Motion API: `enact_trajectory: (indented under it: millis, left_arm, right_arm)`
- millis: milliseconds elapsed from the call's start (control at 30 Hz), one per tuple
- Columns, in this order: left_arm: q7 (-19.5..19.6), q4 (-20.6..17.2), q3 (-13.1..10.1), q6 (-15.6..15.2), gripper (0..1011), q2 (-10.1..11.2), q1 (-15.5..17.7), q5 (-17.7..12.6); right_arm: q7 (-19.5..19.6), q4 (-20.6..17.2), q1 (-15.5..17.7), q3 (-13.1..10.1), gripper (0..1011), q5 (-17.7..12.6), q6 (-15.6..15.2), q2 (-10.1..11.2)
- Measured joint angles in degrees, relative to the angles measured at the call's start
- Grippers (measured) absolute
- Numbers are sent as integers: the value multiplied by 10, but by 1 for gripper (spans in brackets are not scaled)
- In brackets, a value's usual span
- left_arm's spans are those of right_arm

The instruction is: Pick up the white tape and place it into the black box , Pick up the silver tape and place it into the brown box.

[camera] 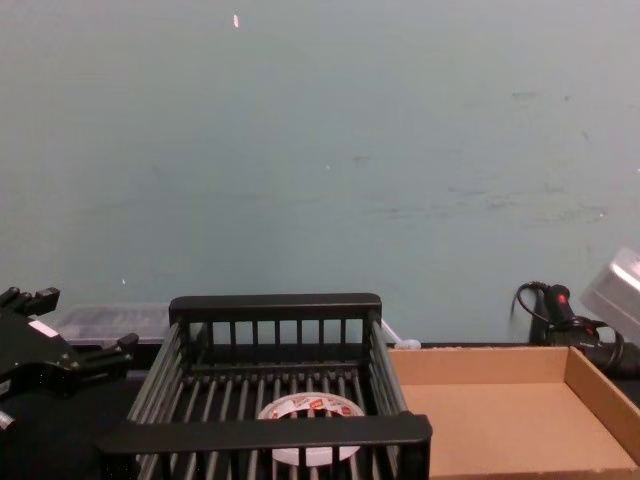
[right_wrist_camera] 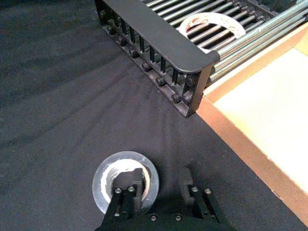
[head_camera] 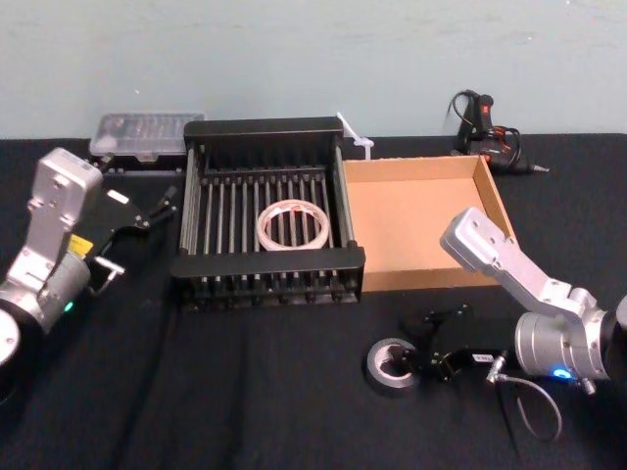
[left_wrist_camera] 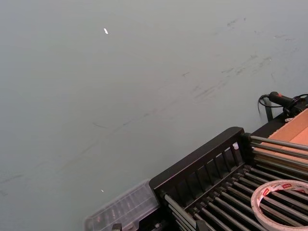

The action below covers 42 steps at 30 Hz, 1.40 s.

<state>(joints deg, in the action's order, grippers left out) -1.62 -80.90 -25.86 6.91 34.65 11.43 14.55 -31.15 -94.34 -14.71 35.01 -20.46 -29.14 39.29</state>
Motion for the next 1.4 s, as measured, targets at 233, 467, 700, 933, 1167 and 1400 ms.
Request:
enact_trajectory:
  millis: [233, 467, 700, 933, 1167, 1400]
  left_arm:
    - [0, 0, 0, 0, 1001, 0, 0, 0]
    - [0, 0, 0, 0, 1001, 0, 0, 0]
    - [0, 0, 0, 0, 1001, 0, 0, 0]
    - [0, 0, 0, 0, 1001, 0, 0, 0]
    - [0, 0, 0, 0, 1001, 0, 0, 0]
    - [0, 0, 0, 0, 1001, 0, 0, 0]
  right_arm:
    - [0, 0, 0, 0, 329, 0, 0, 0]
    - [0, 0, 0, 0, 158, 0, 0, 0]
    - [-6, -4, 2, -2, 158, 1, 5, 3]
    - [2, -13, 6, -27, 158, -12, 7, 2]
    - [45, -7, -4, -69, 158, -28, 6, -21]
    - [102, 18, -28, -94, 158, -15, 0, -58]
